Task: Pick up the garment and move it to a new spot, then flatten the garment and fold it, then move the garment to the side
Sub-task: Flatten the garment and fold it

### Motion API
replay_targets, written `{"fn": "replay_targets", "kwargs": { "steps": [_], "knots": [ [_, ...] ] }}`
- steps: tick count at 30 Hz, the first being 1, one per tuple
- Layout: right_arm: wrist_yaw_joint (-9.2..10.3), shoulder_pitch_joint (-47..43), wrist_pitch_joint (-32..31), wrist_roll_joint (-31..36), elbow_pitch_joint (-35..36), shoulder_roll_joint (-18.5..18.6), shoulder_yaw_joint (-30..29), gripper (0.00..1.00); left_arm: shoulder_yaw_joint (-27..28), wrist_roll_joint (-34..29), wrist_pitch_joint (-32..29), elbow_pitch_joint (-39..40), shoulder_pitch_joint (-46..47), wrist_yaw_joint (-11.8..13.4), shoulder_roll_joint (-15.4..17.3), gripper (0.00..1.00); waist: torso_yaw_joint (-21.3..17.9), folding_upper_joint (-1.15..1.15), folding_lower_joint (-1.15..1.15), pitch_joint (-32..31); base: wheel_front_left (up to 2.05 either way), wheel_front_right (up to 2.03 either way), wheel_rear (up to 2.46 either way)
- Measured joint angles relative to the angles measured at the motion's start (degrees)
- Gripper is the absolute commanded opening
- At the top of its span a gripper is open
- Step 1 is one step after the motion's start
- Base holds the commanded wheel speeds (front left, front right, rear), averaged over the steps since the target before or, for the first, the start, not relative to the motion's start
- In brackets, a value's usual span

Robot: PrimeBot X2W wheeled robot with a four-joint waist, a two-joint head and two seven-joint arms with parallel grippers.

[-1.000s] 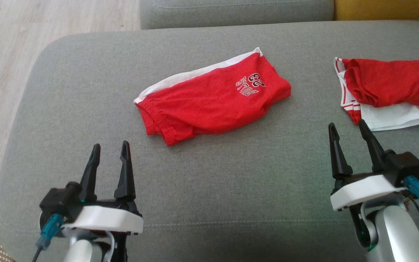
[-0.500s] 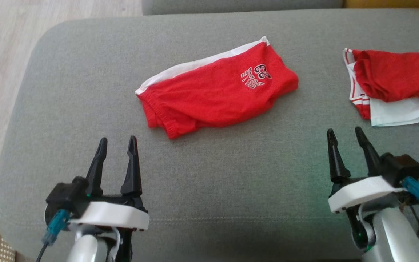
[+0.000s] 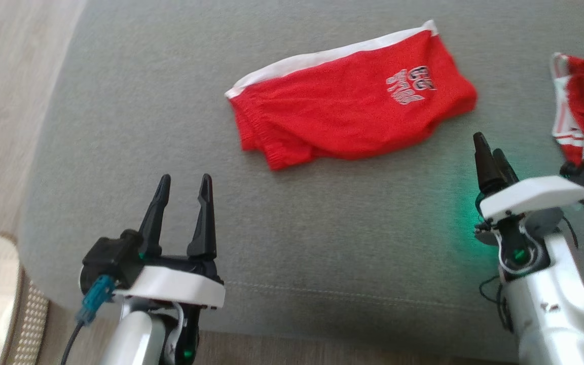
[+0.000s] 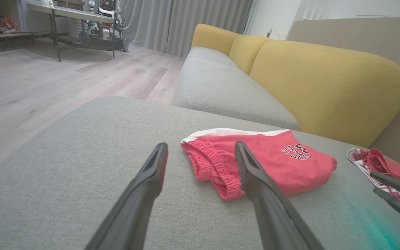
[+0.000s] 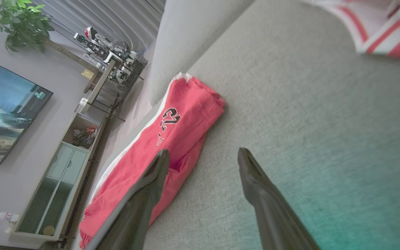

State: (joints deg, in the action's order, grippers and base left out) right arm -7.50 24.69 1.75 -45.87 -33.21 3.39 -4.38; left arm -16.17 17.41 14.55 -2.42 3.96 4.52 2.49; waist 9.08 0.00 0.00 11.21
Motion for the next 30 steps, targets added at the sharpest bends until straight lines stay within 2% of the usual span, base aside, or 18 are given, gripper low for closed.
{"fn": "replay_targets", "kwargs": {
  "steps": [5,12,22,30],
  "knots": [
    [0.01,5.1,-4.3,-4.5,-6.4,0.0,-2.3,1.00,-1.0,0.4,0.0,0.0,1.3,0.0,0.0,1.00,2.7,0.00,0.00,1.7,0.00,0.00,0.00],
    [0.05,13.2,-5.9,-9.1,-14.7,0.3,-8.1,1.00,-2.0,2.5,0.0,-0.1,2.4,1.0,0.0,1.00,6.1,0.00,0.00,4.0,0.00,0.00,0.00],
    [0.07,22.5,-4.6,-6.9,-26.9,2.9,-12.0,1.00,-3.5,2.9,0.0,0.0,3.4,1.5,0.0,1.00,9.8,0.00,0.00,6.0,0.00,0.00,0.00],
    [0.07,29.1,-4.2,-3.4,-34.2,5.3,-11.4,1.00,-4.1,3.5,0.0,0.3,3.6,1.8,0.0,1.00,11.7,0.00,0.00,7.3,0.00,0.00,0.00]
  ]
}}
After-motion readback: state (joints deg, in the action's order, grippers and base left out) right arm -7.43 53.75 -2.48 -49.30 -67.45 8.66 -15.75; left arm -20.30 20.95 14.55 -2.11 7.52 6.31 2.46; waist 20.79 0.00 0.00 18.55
